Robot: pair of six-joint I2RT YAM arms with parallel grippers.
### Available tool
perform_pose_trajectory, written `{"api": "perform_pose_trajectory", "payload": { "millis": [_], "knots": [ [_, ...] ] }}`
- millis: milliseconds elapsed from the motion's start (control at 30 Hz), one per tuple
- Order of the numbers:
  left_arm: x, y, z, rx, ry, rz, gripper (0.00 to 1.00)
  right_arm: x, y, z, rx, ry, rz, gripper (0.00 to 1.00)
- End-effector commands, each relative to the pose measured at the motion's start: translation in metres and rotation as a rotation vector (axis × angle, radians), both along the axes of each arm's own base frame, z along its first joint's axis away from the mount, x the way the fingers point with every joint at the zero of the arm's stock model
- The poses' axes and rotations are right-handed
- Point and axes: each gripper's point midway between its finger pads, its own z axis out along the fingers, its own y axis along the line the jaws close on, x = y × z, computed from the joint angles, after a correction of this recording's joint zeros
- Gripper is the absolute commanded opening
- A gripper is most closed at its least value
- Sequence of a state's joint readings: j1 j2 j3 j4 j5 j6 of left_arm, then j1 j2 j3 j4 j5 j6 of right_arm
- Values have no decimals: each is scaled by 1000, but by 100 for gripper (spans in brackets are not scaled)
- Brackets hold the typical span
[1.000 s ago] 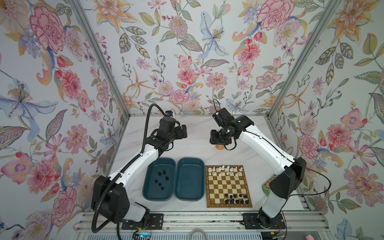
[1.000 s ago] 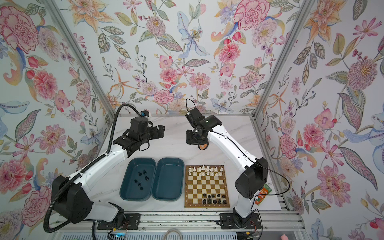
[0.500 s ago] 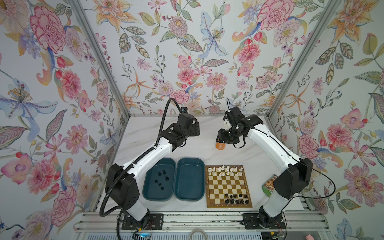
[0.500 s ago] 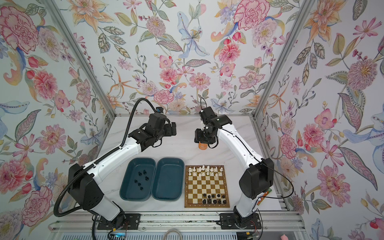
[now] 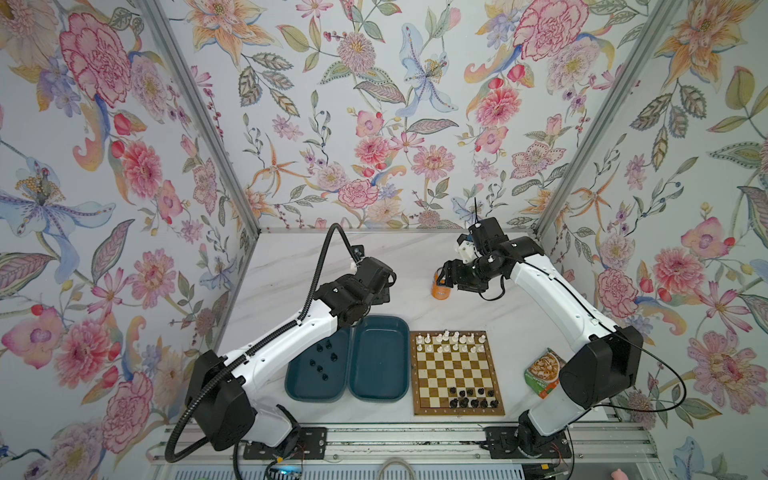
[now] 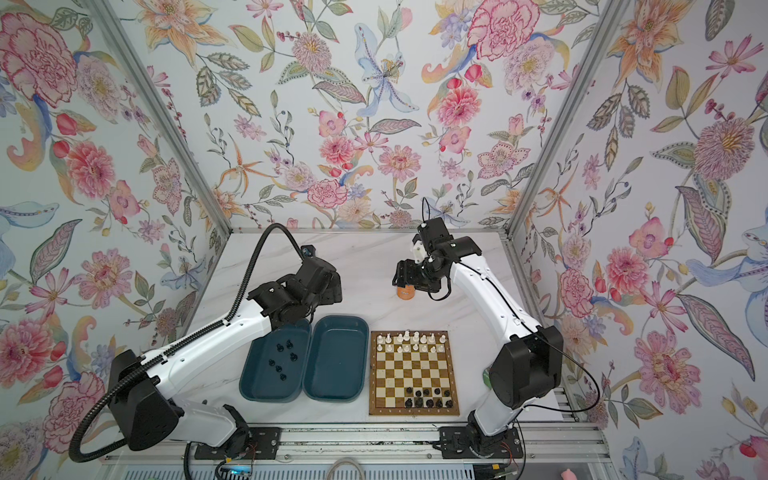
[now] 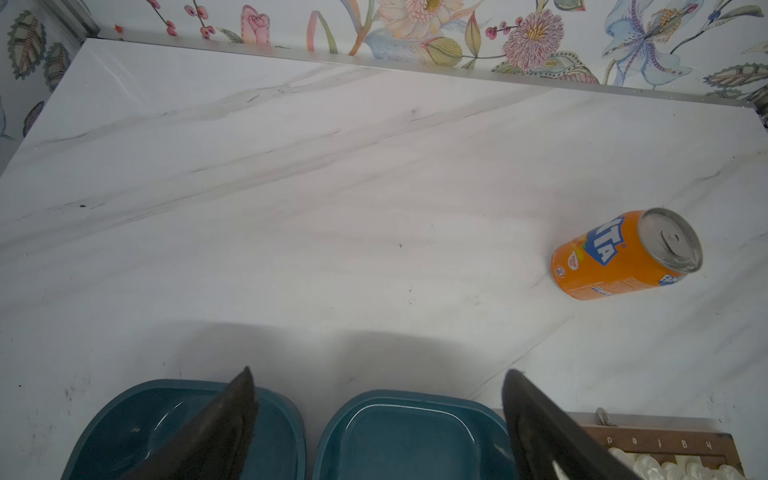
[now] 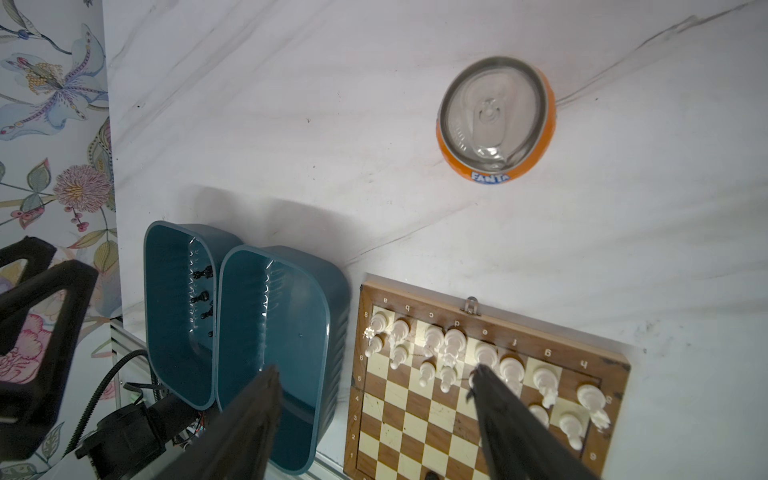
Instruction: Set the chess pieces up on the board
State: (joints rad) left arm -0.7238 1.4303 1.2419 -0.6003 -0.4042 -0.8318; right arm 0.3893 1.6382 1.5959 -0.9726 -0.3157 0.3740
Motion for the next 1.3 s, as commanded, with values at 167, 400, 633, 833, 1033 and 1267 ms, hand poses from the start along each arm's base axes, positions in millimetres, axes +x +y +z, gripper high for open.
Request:
{"api": "perform_pose_trajectory", "payload": {
  "millis": [167,400,633,833,1033,1267],
  "knots": [
    [-12,54,-58,58,195,109,81,2,15,17,42,-27,5,75],
    [-31,70,-84,68,286,151,72,3,27,15,26,-3,47,77],
    [-66,86,-109,29,350,214,64,12,33,21,23,-7,75,77],
    [-79,96,-120,22,364,247,64,10,37,19,30,7,102,77],
    [-77,98,-132,43,394,215,62,-2,40,18,43,23,135,78],
    [-69,103,-138,50,404,169,59,-20,37,21,47,36,145,82]
  ]
}}
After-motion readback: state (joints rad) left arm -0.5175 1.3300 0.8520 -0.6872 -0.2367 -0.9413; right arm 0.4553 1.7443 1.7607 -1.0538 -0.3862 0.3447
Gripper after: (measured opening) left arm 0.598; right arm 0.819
